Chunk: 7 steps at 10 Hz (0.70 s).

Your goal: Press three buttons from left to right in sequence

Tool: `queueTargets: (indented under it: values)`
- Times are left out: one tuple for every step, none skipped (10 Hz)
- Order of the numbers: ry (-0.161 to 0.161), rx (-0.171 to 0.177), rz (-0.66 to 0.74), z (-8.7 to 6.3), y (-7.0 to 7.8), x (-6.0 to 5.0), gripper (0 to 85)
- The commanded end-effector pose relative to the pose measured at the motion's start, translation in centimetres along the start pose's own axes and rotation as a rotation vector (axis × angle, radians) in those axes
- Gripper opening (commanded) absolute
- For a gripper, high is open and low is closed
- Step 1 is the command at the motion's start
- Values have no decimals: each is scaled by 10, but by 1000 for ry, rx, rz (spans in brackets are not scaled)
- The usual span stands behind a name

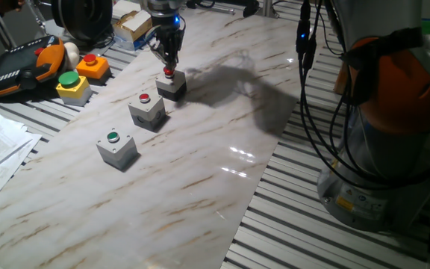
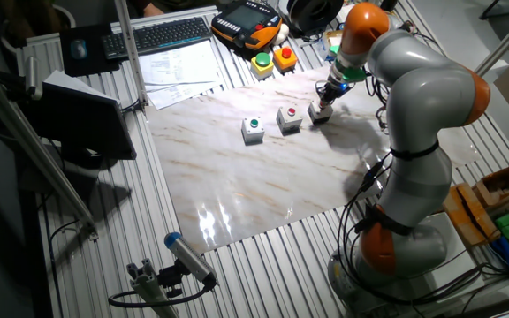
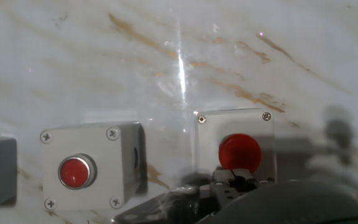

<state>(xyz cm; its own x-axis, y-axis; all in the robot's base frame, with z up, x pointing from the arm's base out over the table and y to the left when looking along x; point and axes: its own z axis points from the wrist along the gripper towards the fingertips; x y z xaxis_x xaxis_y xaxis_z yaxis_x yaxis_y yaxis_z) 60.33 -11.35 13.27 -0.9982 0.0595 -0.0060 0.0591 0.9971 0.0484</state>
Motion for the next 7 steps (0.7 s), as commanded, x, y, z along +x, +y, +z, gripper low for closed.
queueTargets:
  values:
    - [-4, 9, 0, -1, -1, 0, 7]
    - [-14, 16, -3, -2, -3, -1, 7]
    - [-22, 18, -6, -6, -5, -1, 7]
    - [-20, 18, -6, -11, -7, -1, 7]
    - [-19, 19, -3, -14, -8, 0, 7]
    - [-24, 23, 7, -12, -9, -1, 7]
    - [-29, 24, 22, -7, -11, -3, 7]
